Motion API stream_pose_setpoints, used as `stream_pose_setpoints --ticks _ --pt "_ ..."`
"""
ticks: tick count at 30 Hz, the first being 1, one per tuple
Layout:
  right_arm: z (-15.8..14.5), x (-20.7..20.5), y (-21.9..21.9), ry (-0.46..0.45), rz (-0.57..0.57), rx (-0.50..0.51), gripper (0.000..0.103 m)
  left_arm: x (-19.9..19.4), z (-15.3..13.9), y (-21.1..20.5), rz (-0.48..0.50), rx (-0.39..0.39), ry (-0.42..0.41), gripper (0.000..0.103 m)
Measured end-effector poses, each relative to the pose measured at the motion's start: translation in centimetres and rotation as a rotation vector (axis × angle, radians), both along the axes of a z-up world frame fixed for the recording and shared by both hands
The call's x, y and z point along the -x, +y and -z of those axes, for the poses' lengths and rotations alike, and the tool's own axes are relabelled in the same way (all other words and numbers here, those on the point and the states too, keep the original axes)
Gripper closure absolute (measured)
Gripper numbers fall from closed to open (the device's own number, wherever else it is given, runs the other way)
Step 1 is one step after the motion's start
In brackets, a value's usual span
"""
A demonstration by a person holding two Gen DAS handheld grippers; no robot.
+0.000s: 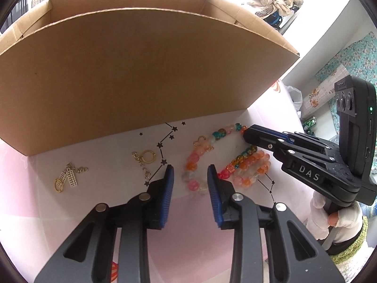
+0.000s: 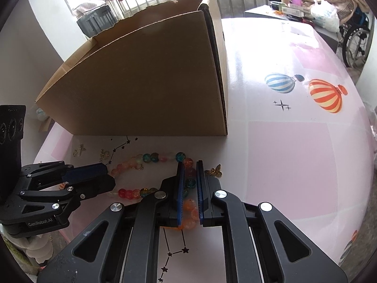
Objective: Organize jewelry
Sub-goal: 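Close the right gripper on the multicolour beaded bracelet, then lift the beaded bracelet with the right gripper over the box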
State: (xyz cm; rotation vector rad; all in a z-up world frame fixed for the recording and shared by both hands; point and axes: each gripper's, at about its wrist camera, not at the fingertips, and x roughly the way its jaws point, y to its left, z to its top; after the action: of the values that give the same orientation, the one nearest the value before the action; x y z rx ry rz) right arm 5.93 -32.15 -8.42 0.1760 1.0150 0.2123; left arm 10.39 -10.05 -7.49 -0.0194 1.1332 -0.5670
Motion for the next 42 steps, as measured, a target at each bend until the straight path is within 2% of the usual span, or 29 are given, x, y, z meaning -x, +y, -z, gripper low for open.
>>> stream_pose_setpoints --ticks 7,13,22,28,35,39,42 --pt "-0.1 -0.7 0.0 0.008 -0.016 0.014 0.094 -0.3 0.0 -0.7 -0.037 -0.027 0.012 0.075" --pt "-0.2 -0.9 0.9 0.010 -0.032 0.028 0.094 -0.6 -0.3 -1.7 -0.039 -0.114 -0.005 0.089" --pt "-0.2 -1.1 2.1 -0.001 -0.024 0.066 0.093 -0.5 -0.3 -4.1 -0.004 -0.257 -0.074 0.091" --pt "-0.3 -1.0 3.0 -0.028 -0.026 0.130 0.095 -0.3 -0.1 -4.3 -0.012 -0.271 -0.132 0.093" --pt "-0.6 -0.5 1.8 -0.047 0.023 0.074 0.095 0.3 0.2 -3.8 -0.040 -0.210 -0.176 0.094" --pt "-1.5 0.4 1.5 -0.076 0.040 0.075 0.095 1.2 -0.9 -2.6 -0.040 -0.193 -0.221 0.094" --pt "-2.8 0.9 0.9 -0.112 0.051 0.088 0.095 2.2 -2.7 -1.8 -0.048 -0.163 -0.290 0.094"
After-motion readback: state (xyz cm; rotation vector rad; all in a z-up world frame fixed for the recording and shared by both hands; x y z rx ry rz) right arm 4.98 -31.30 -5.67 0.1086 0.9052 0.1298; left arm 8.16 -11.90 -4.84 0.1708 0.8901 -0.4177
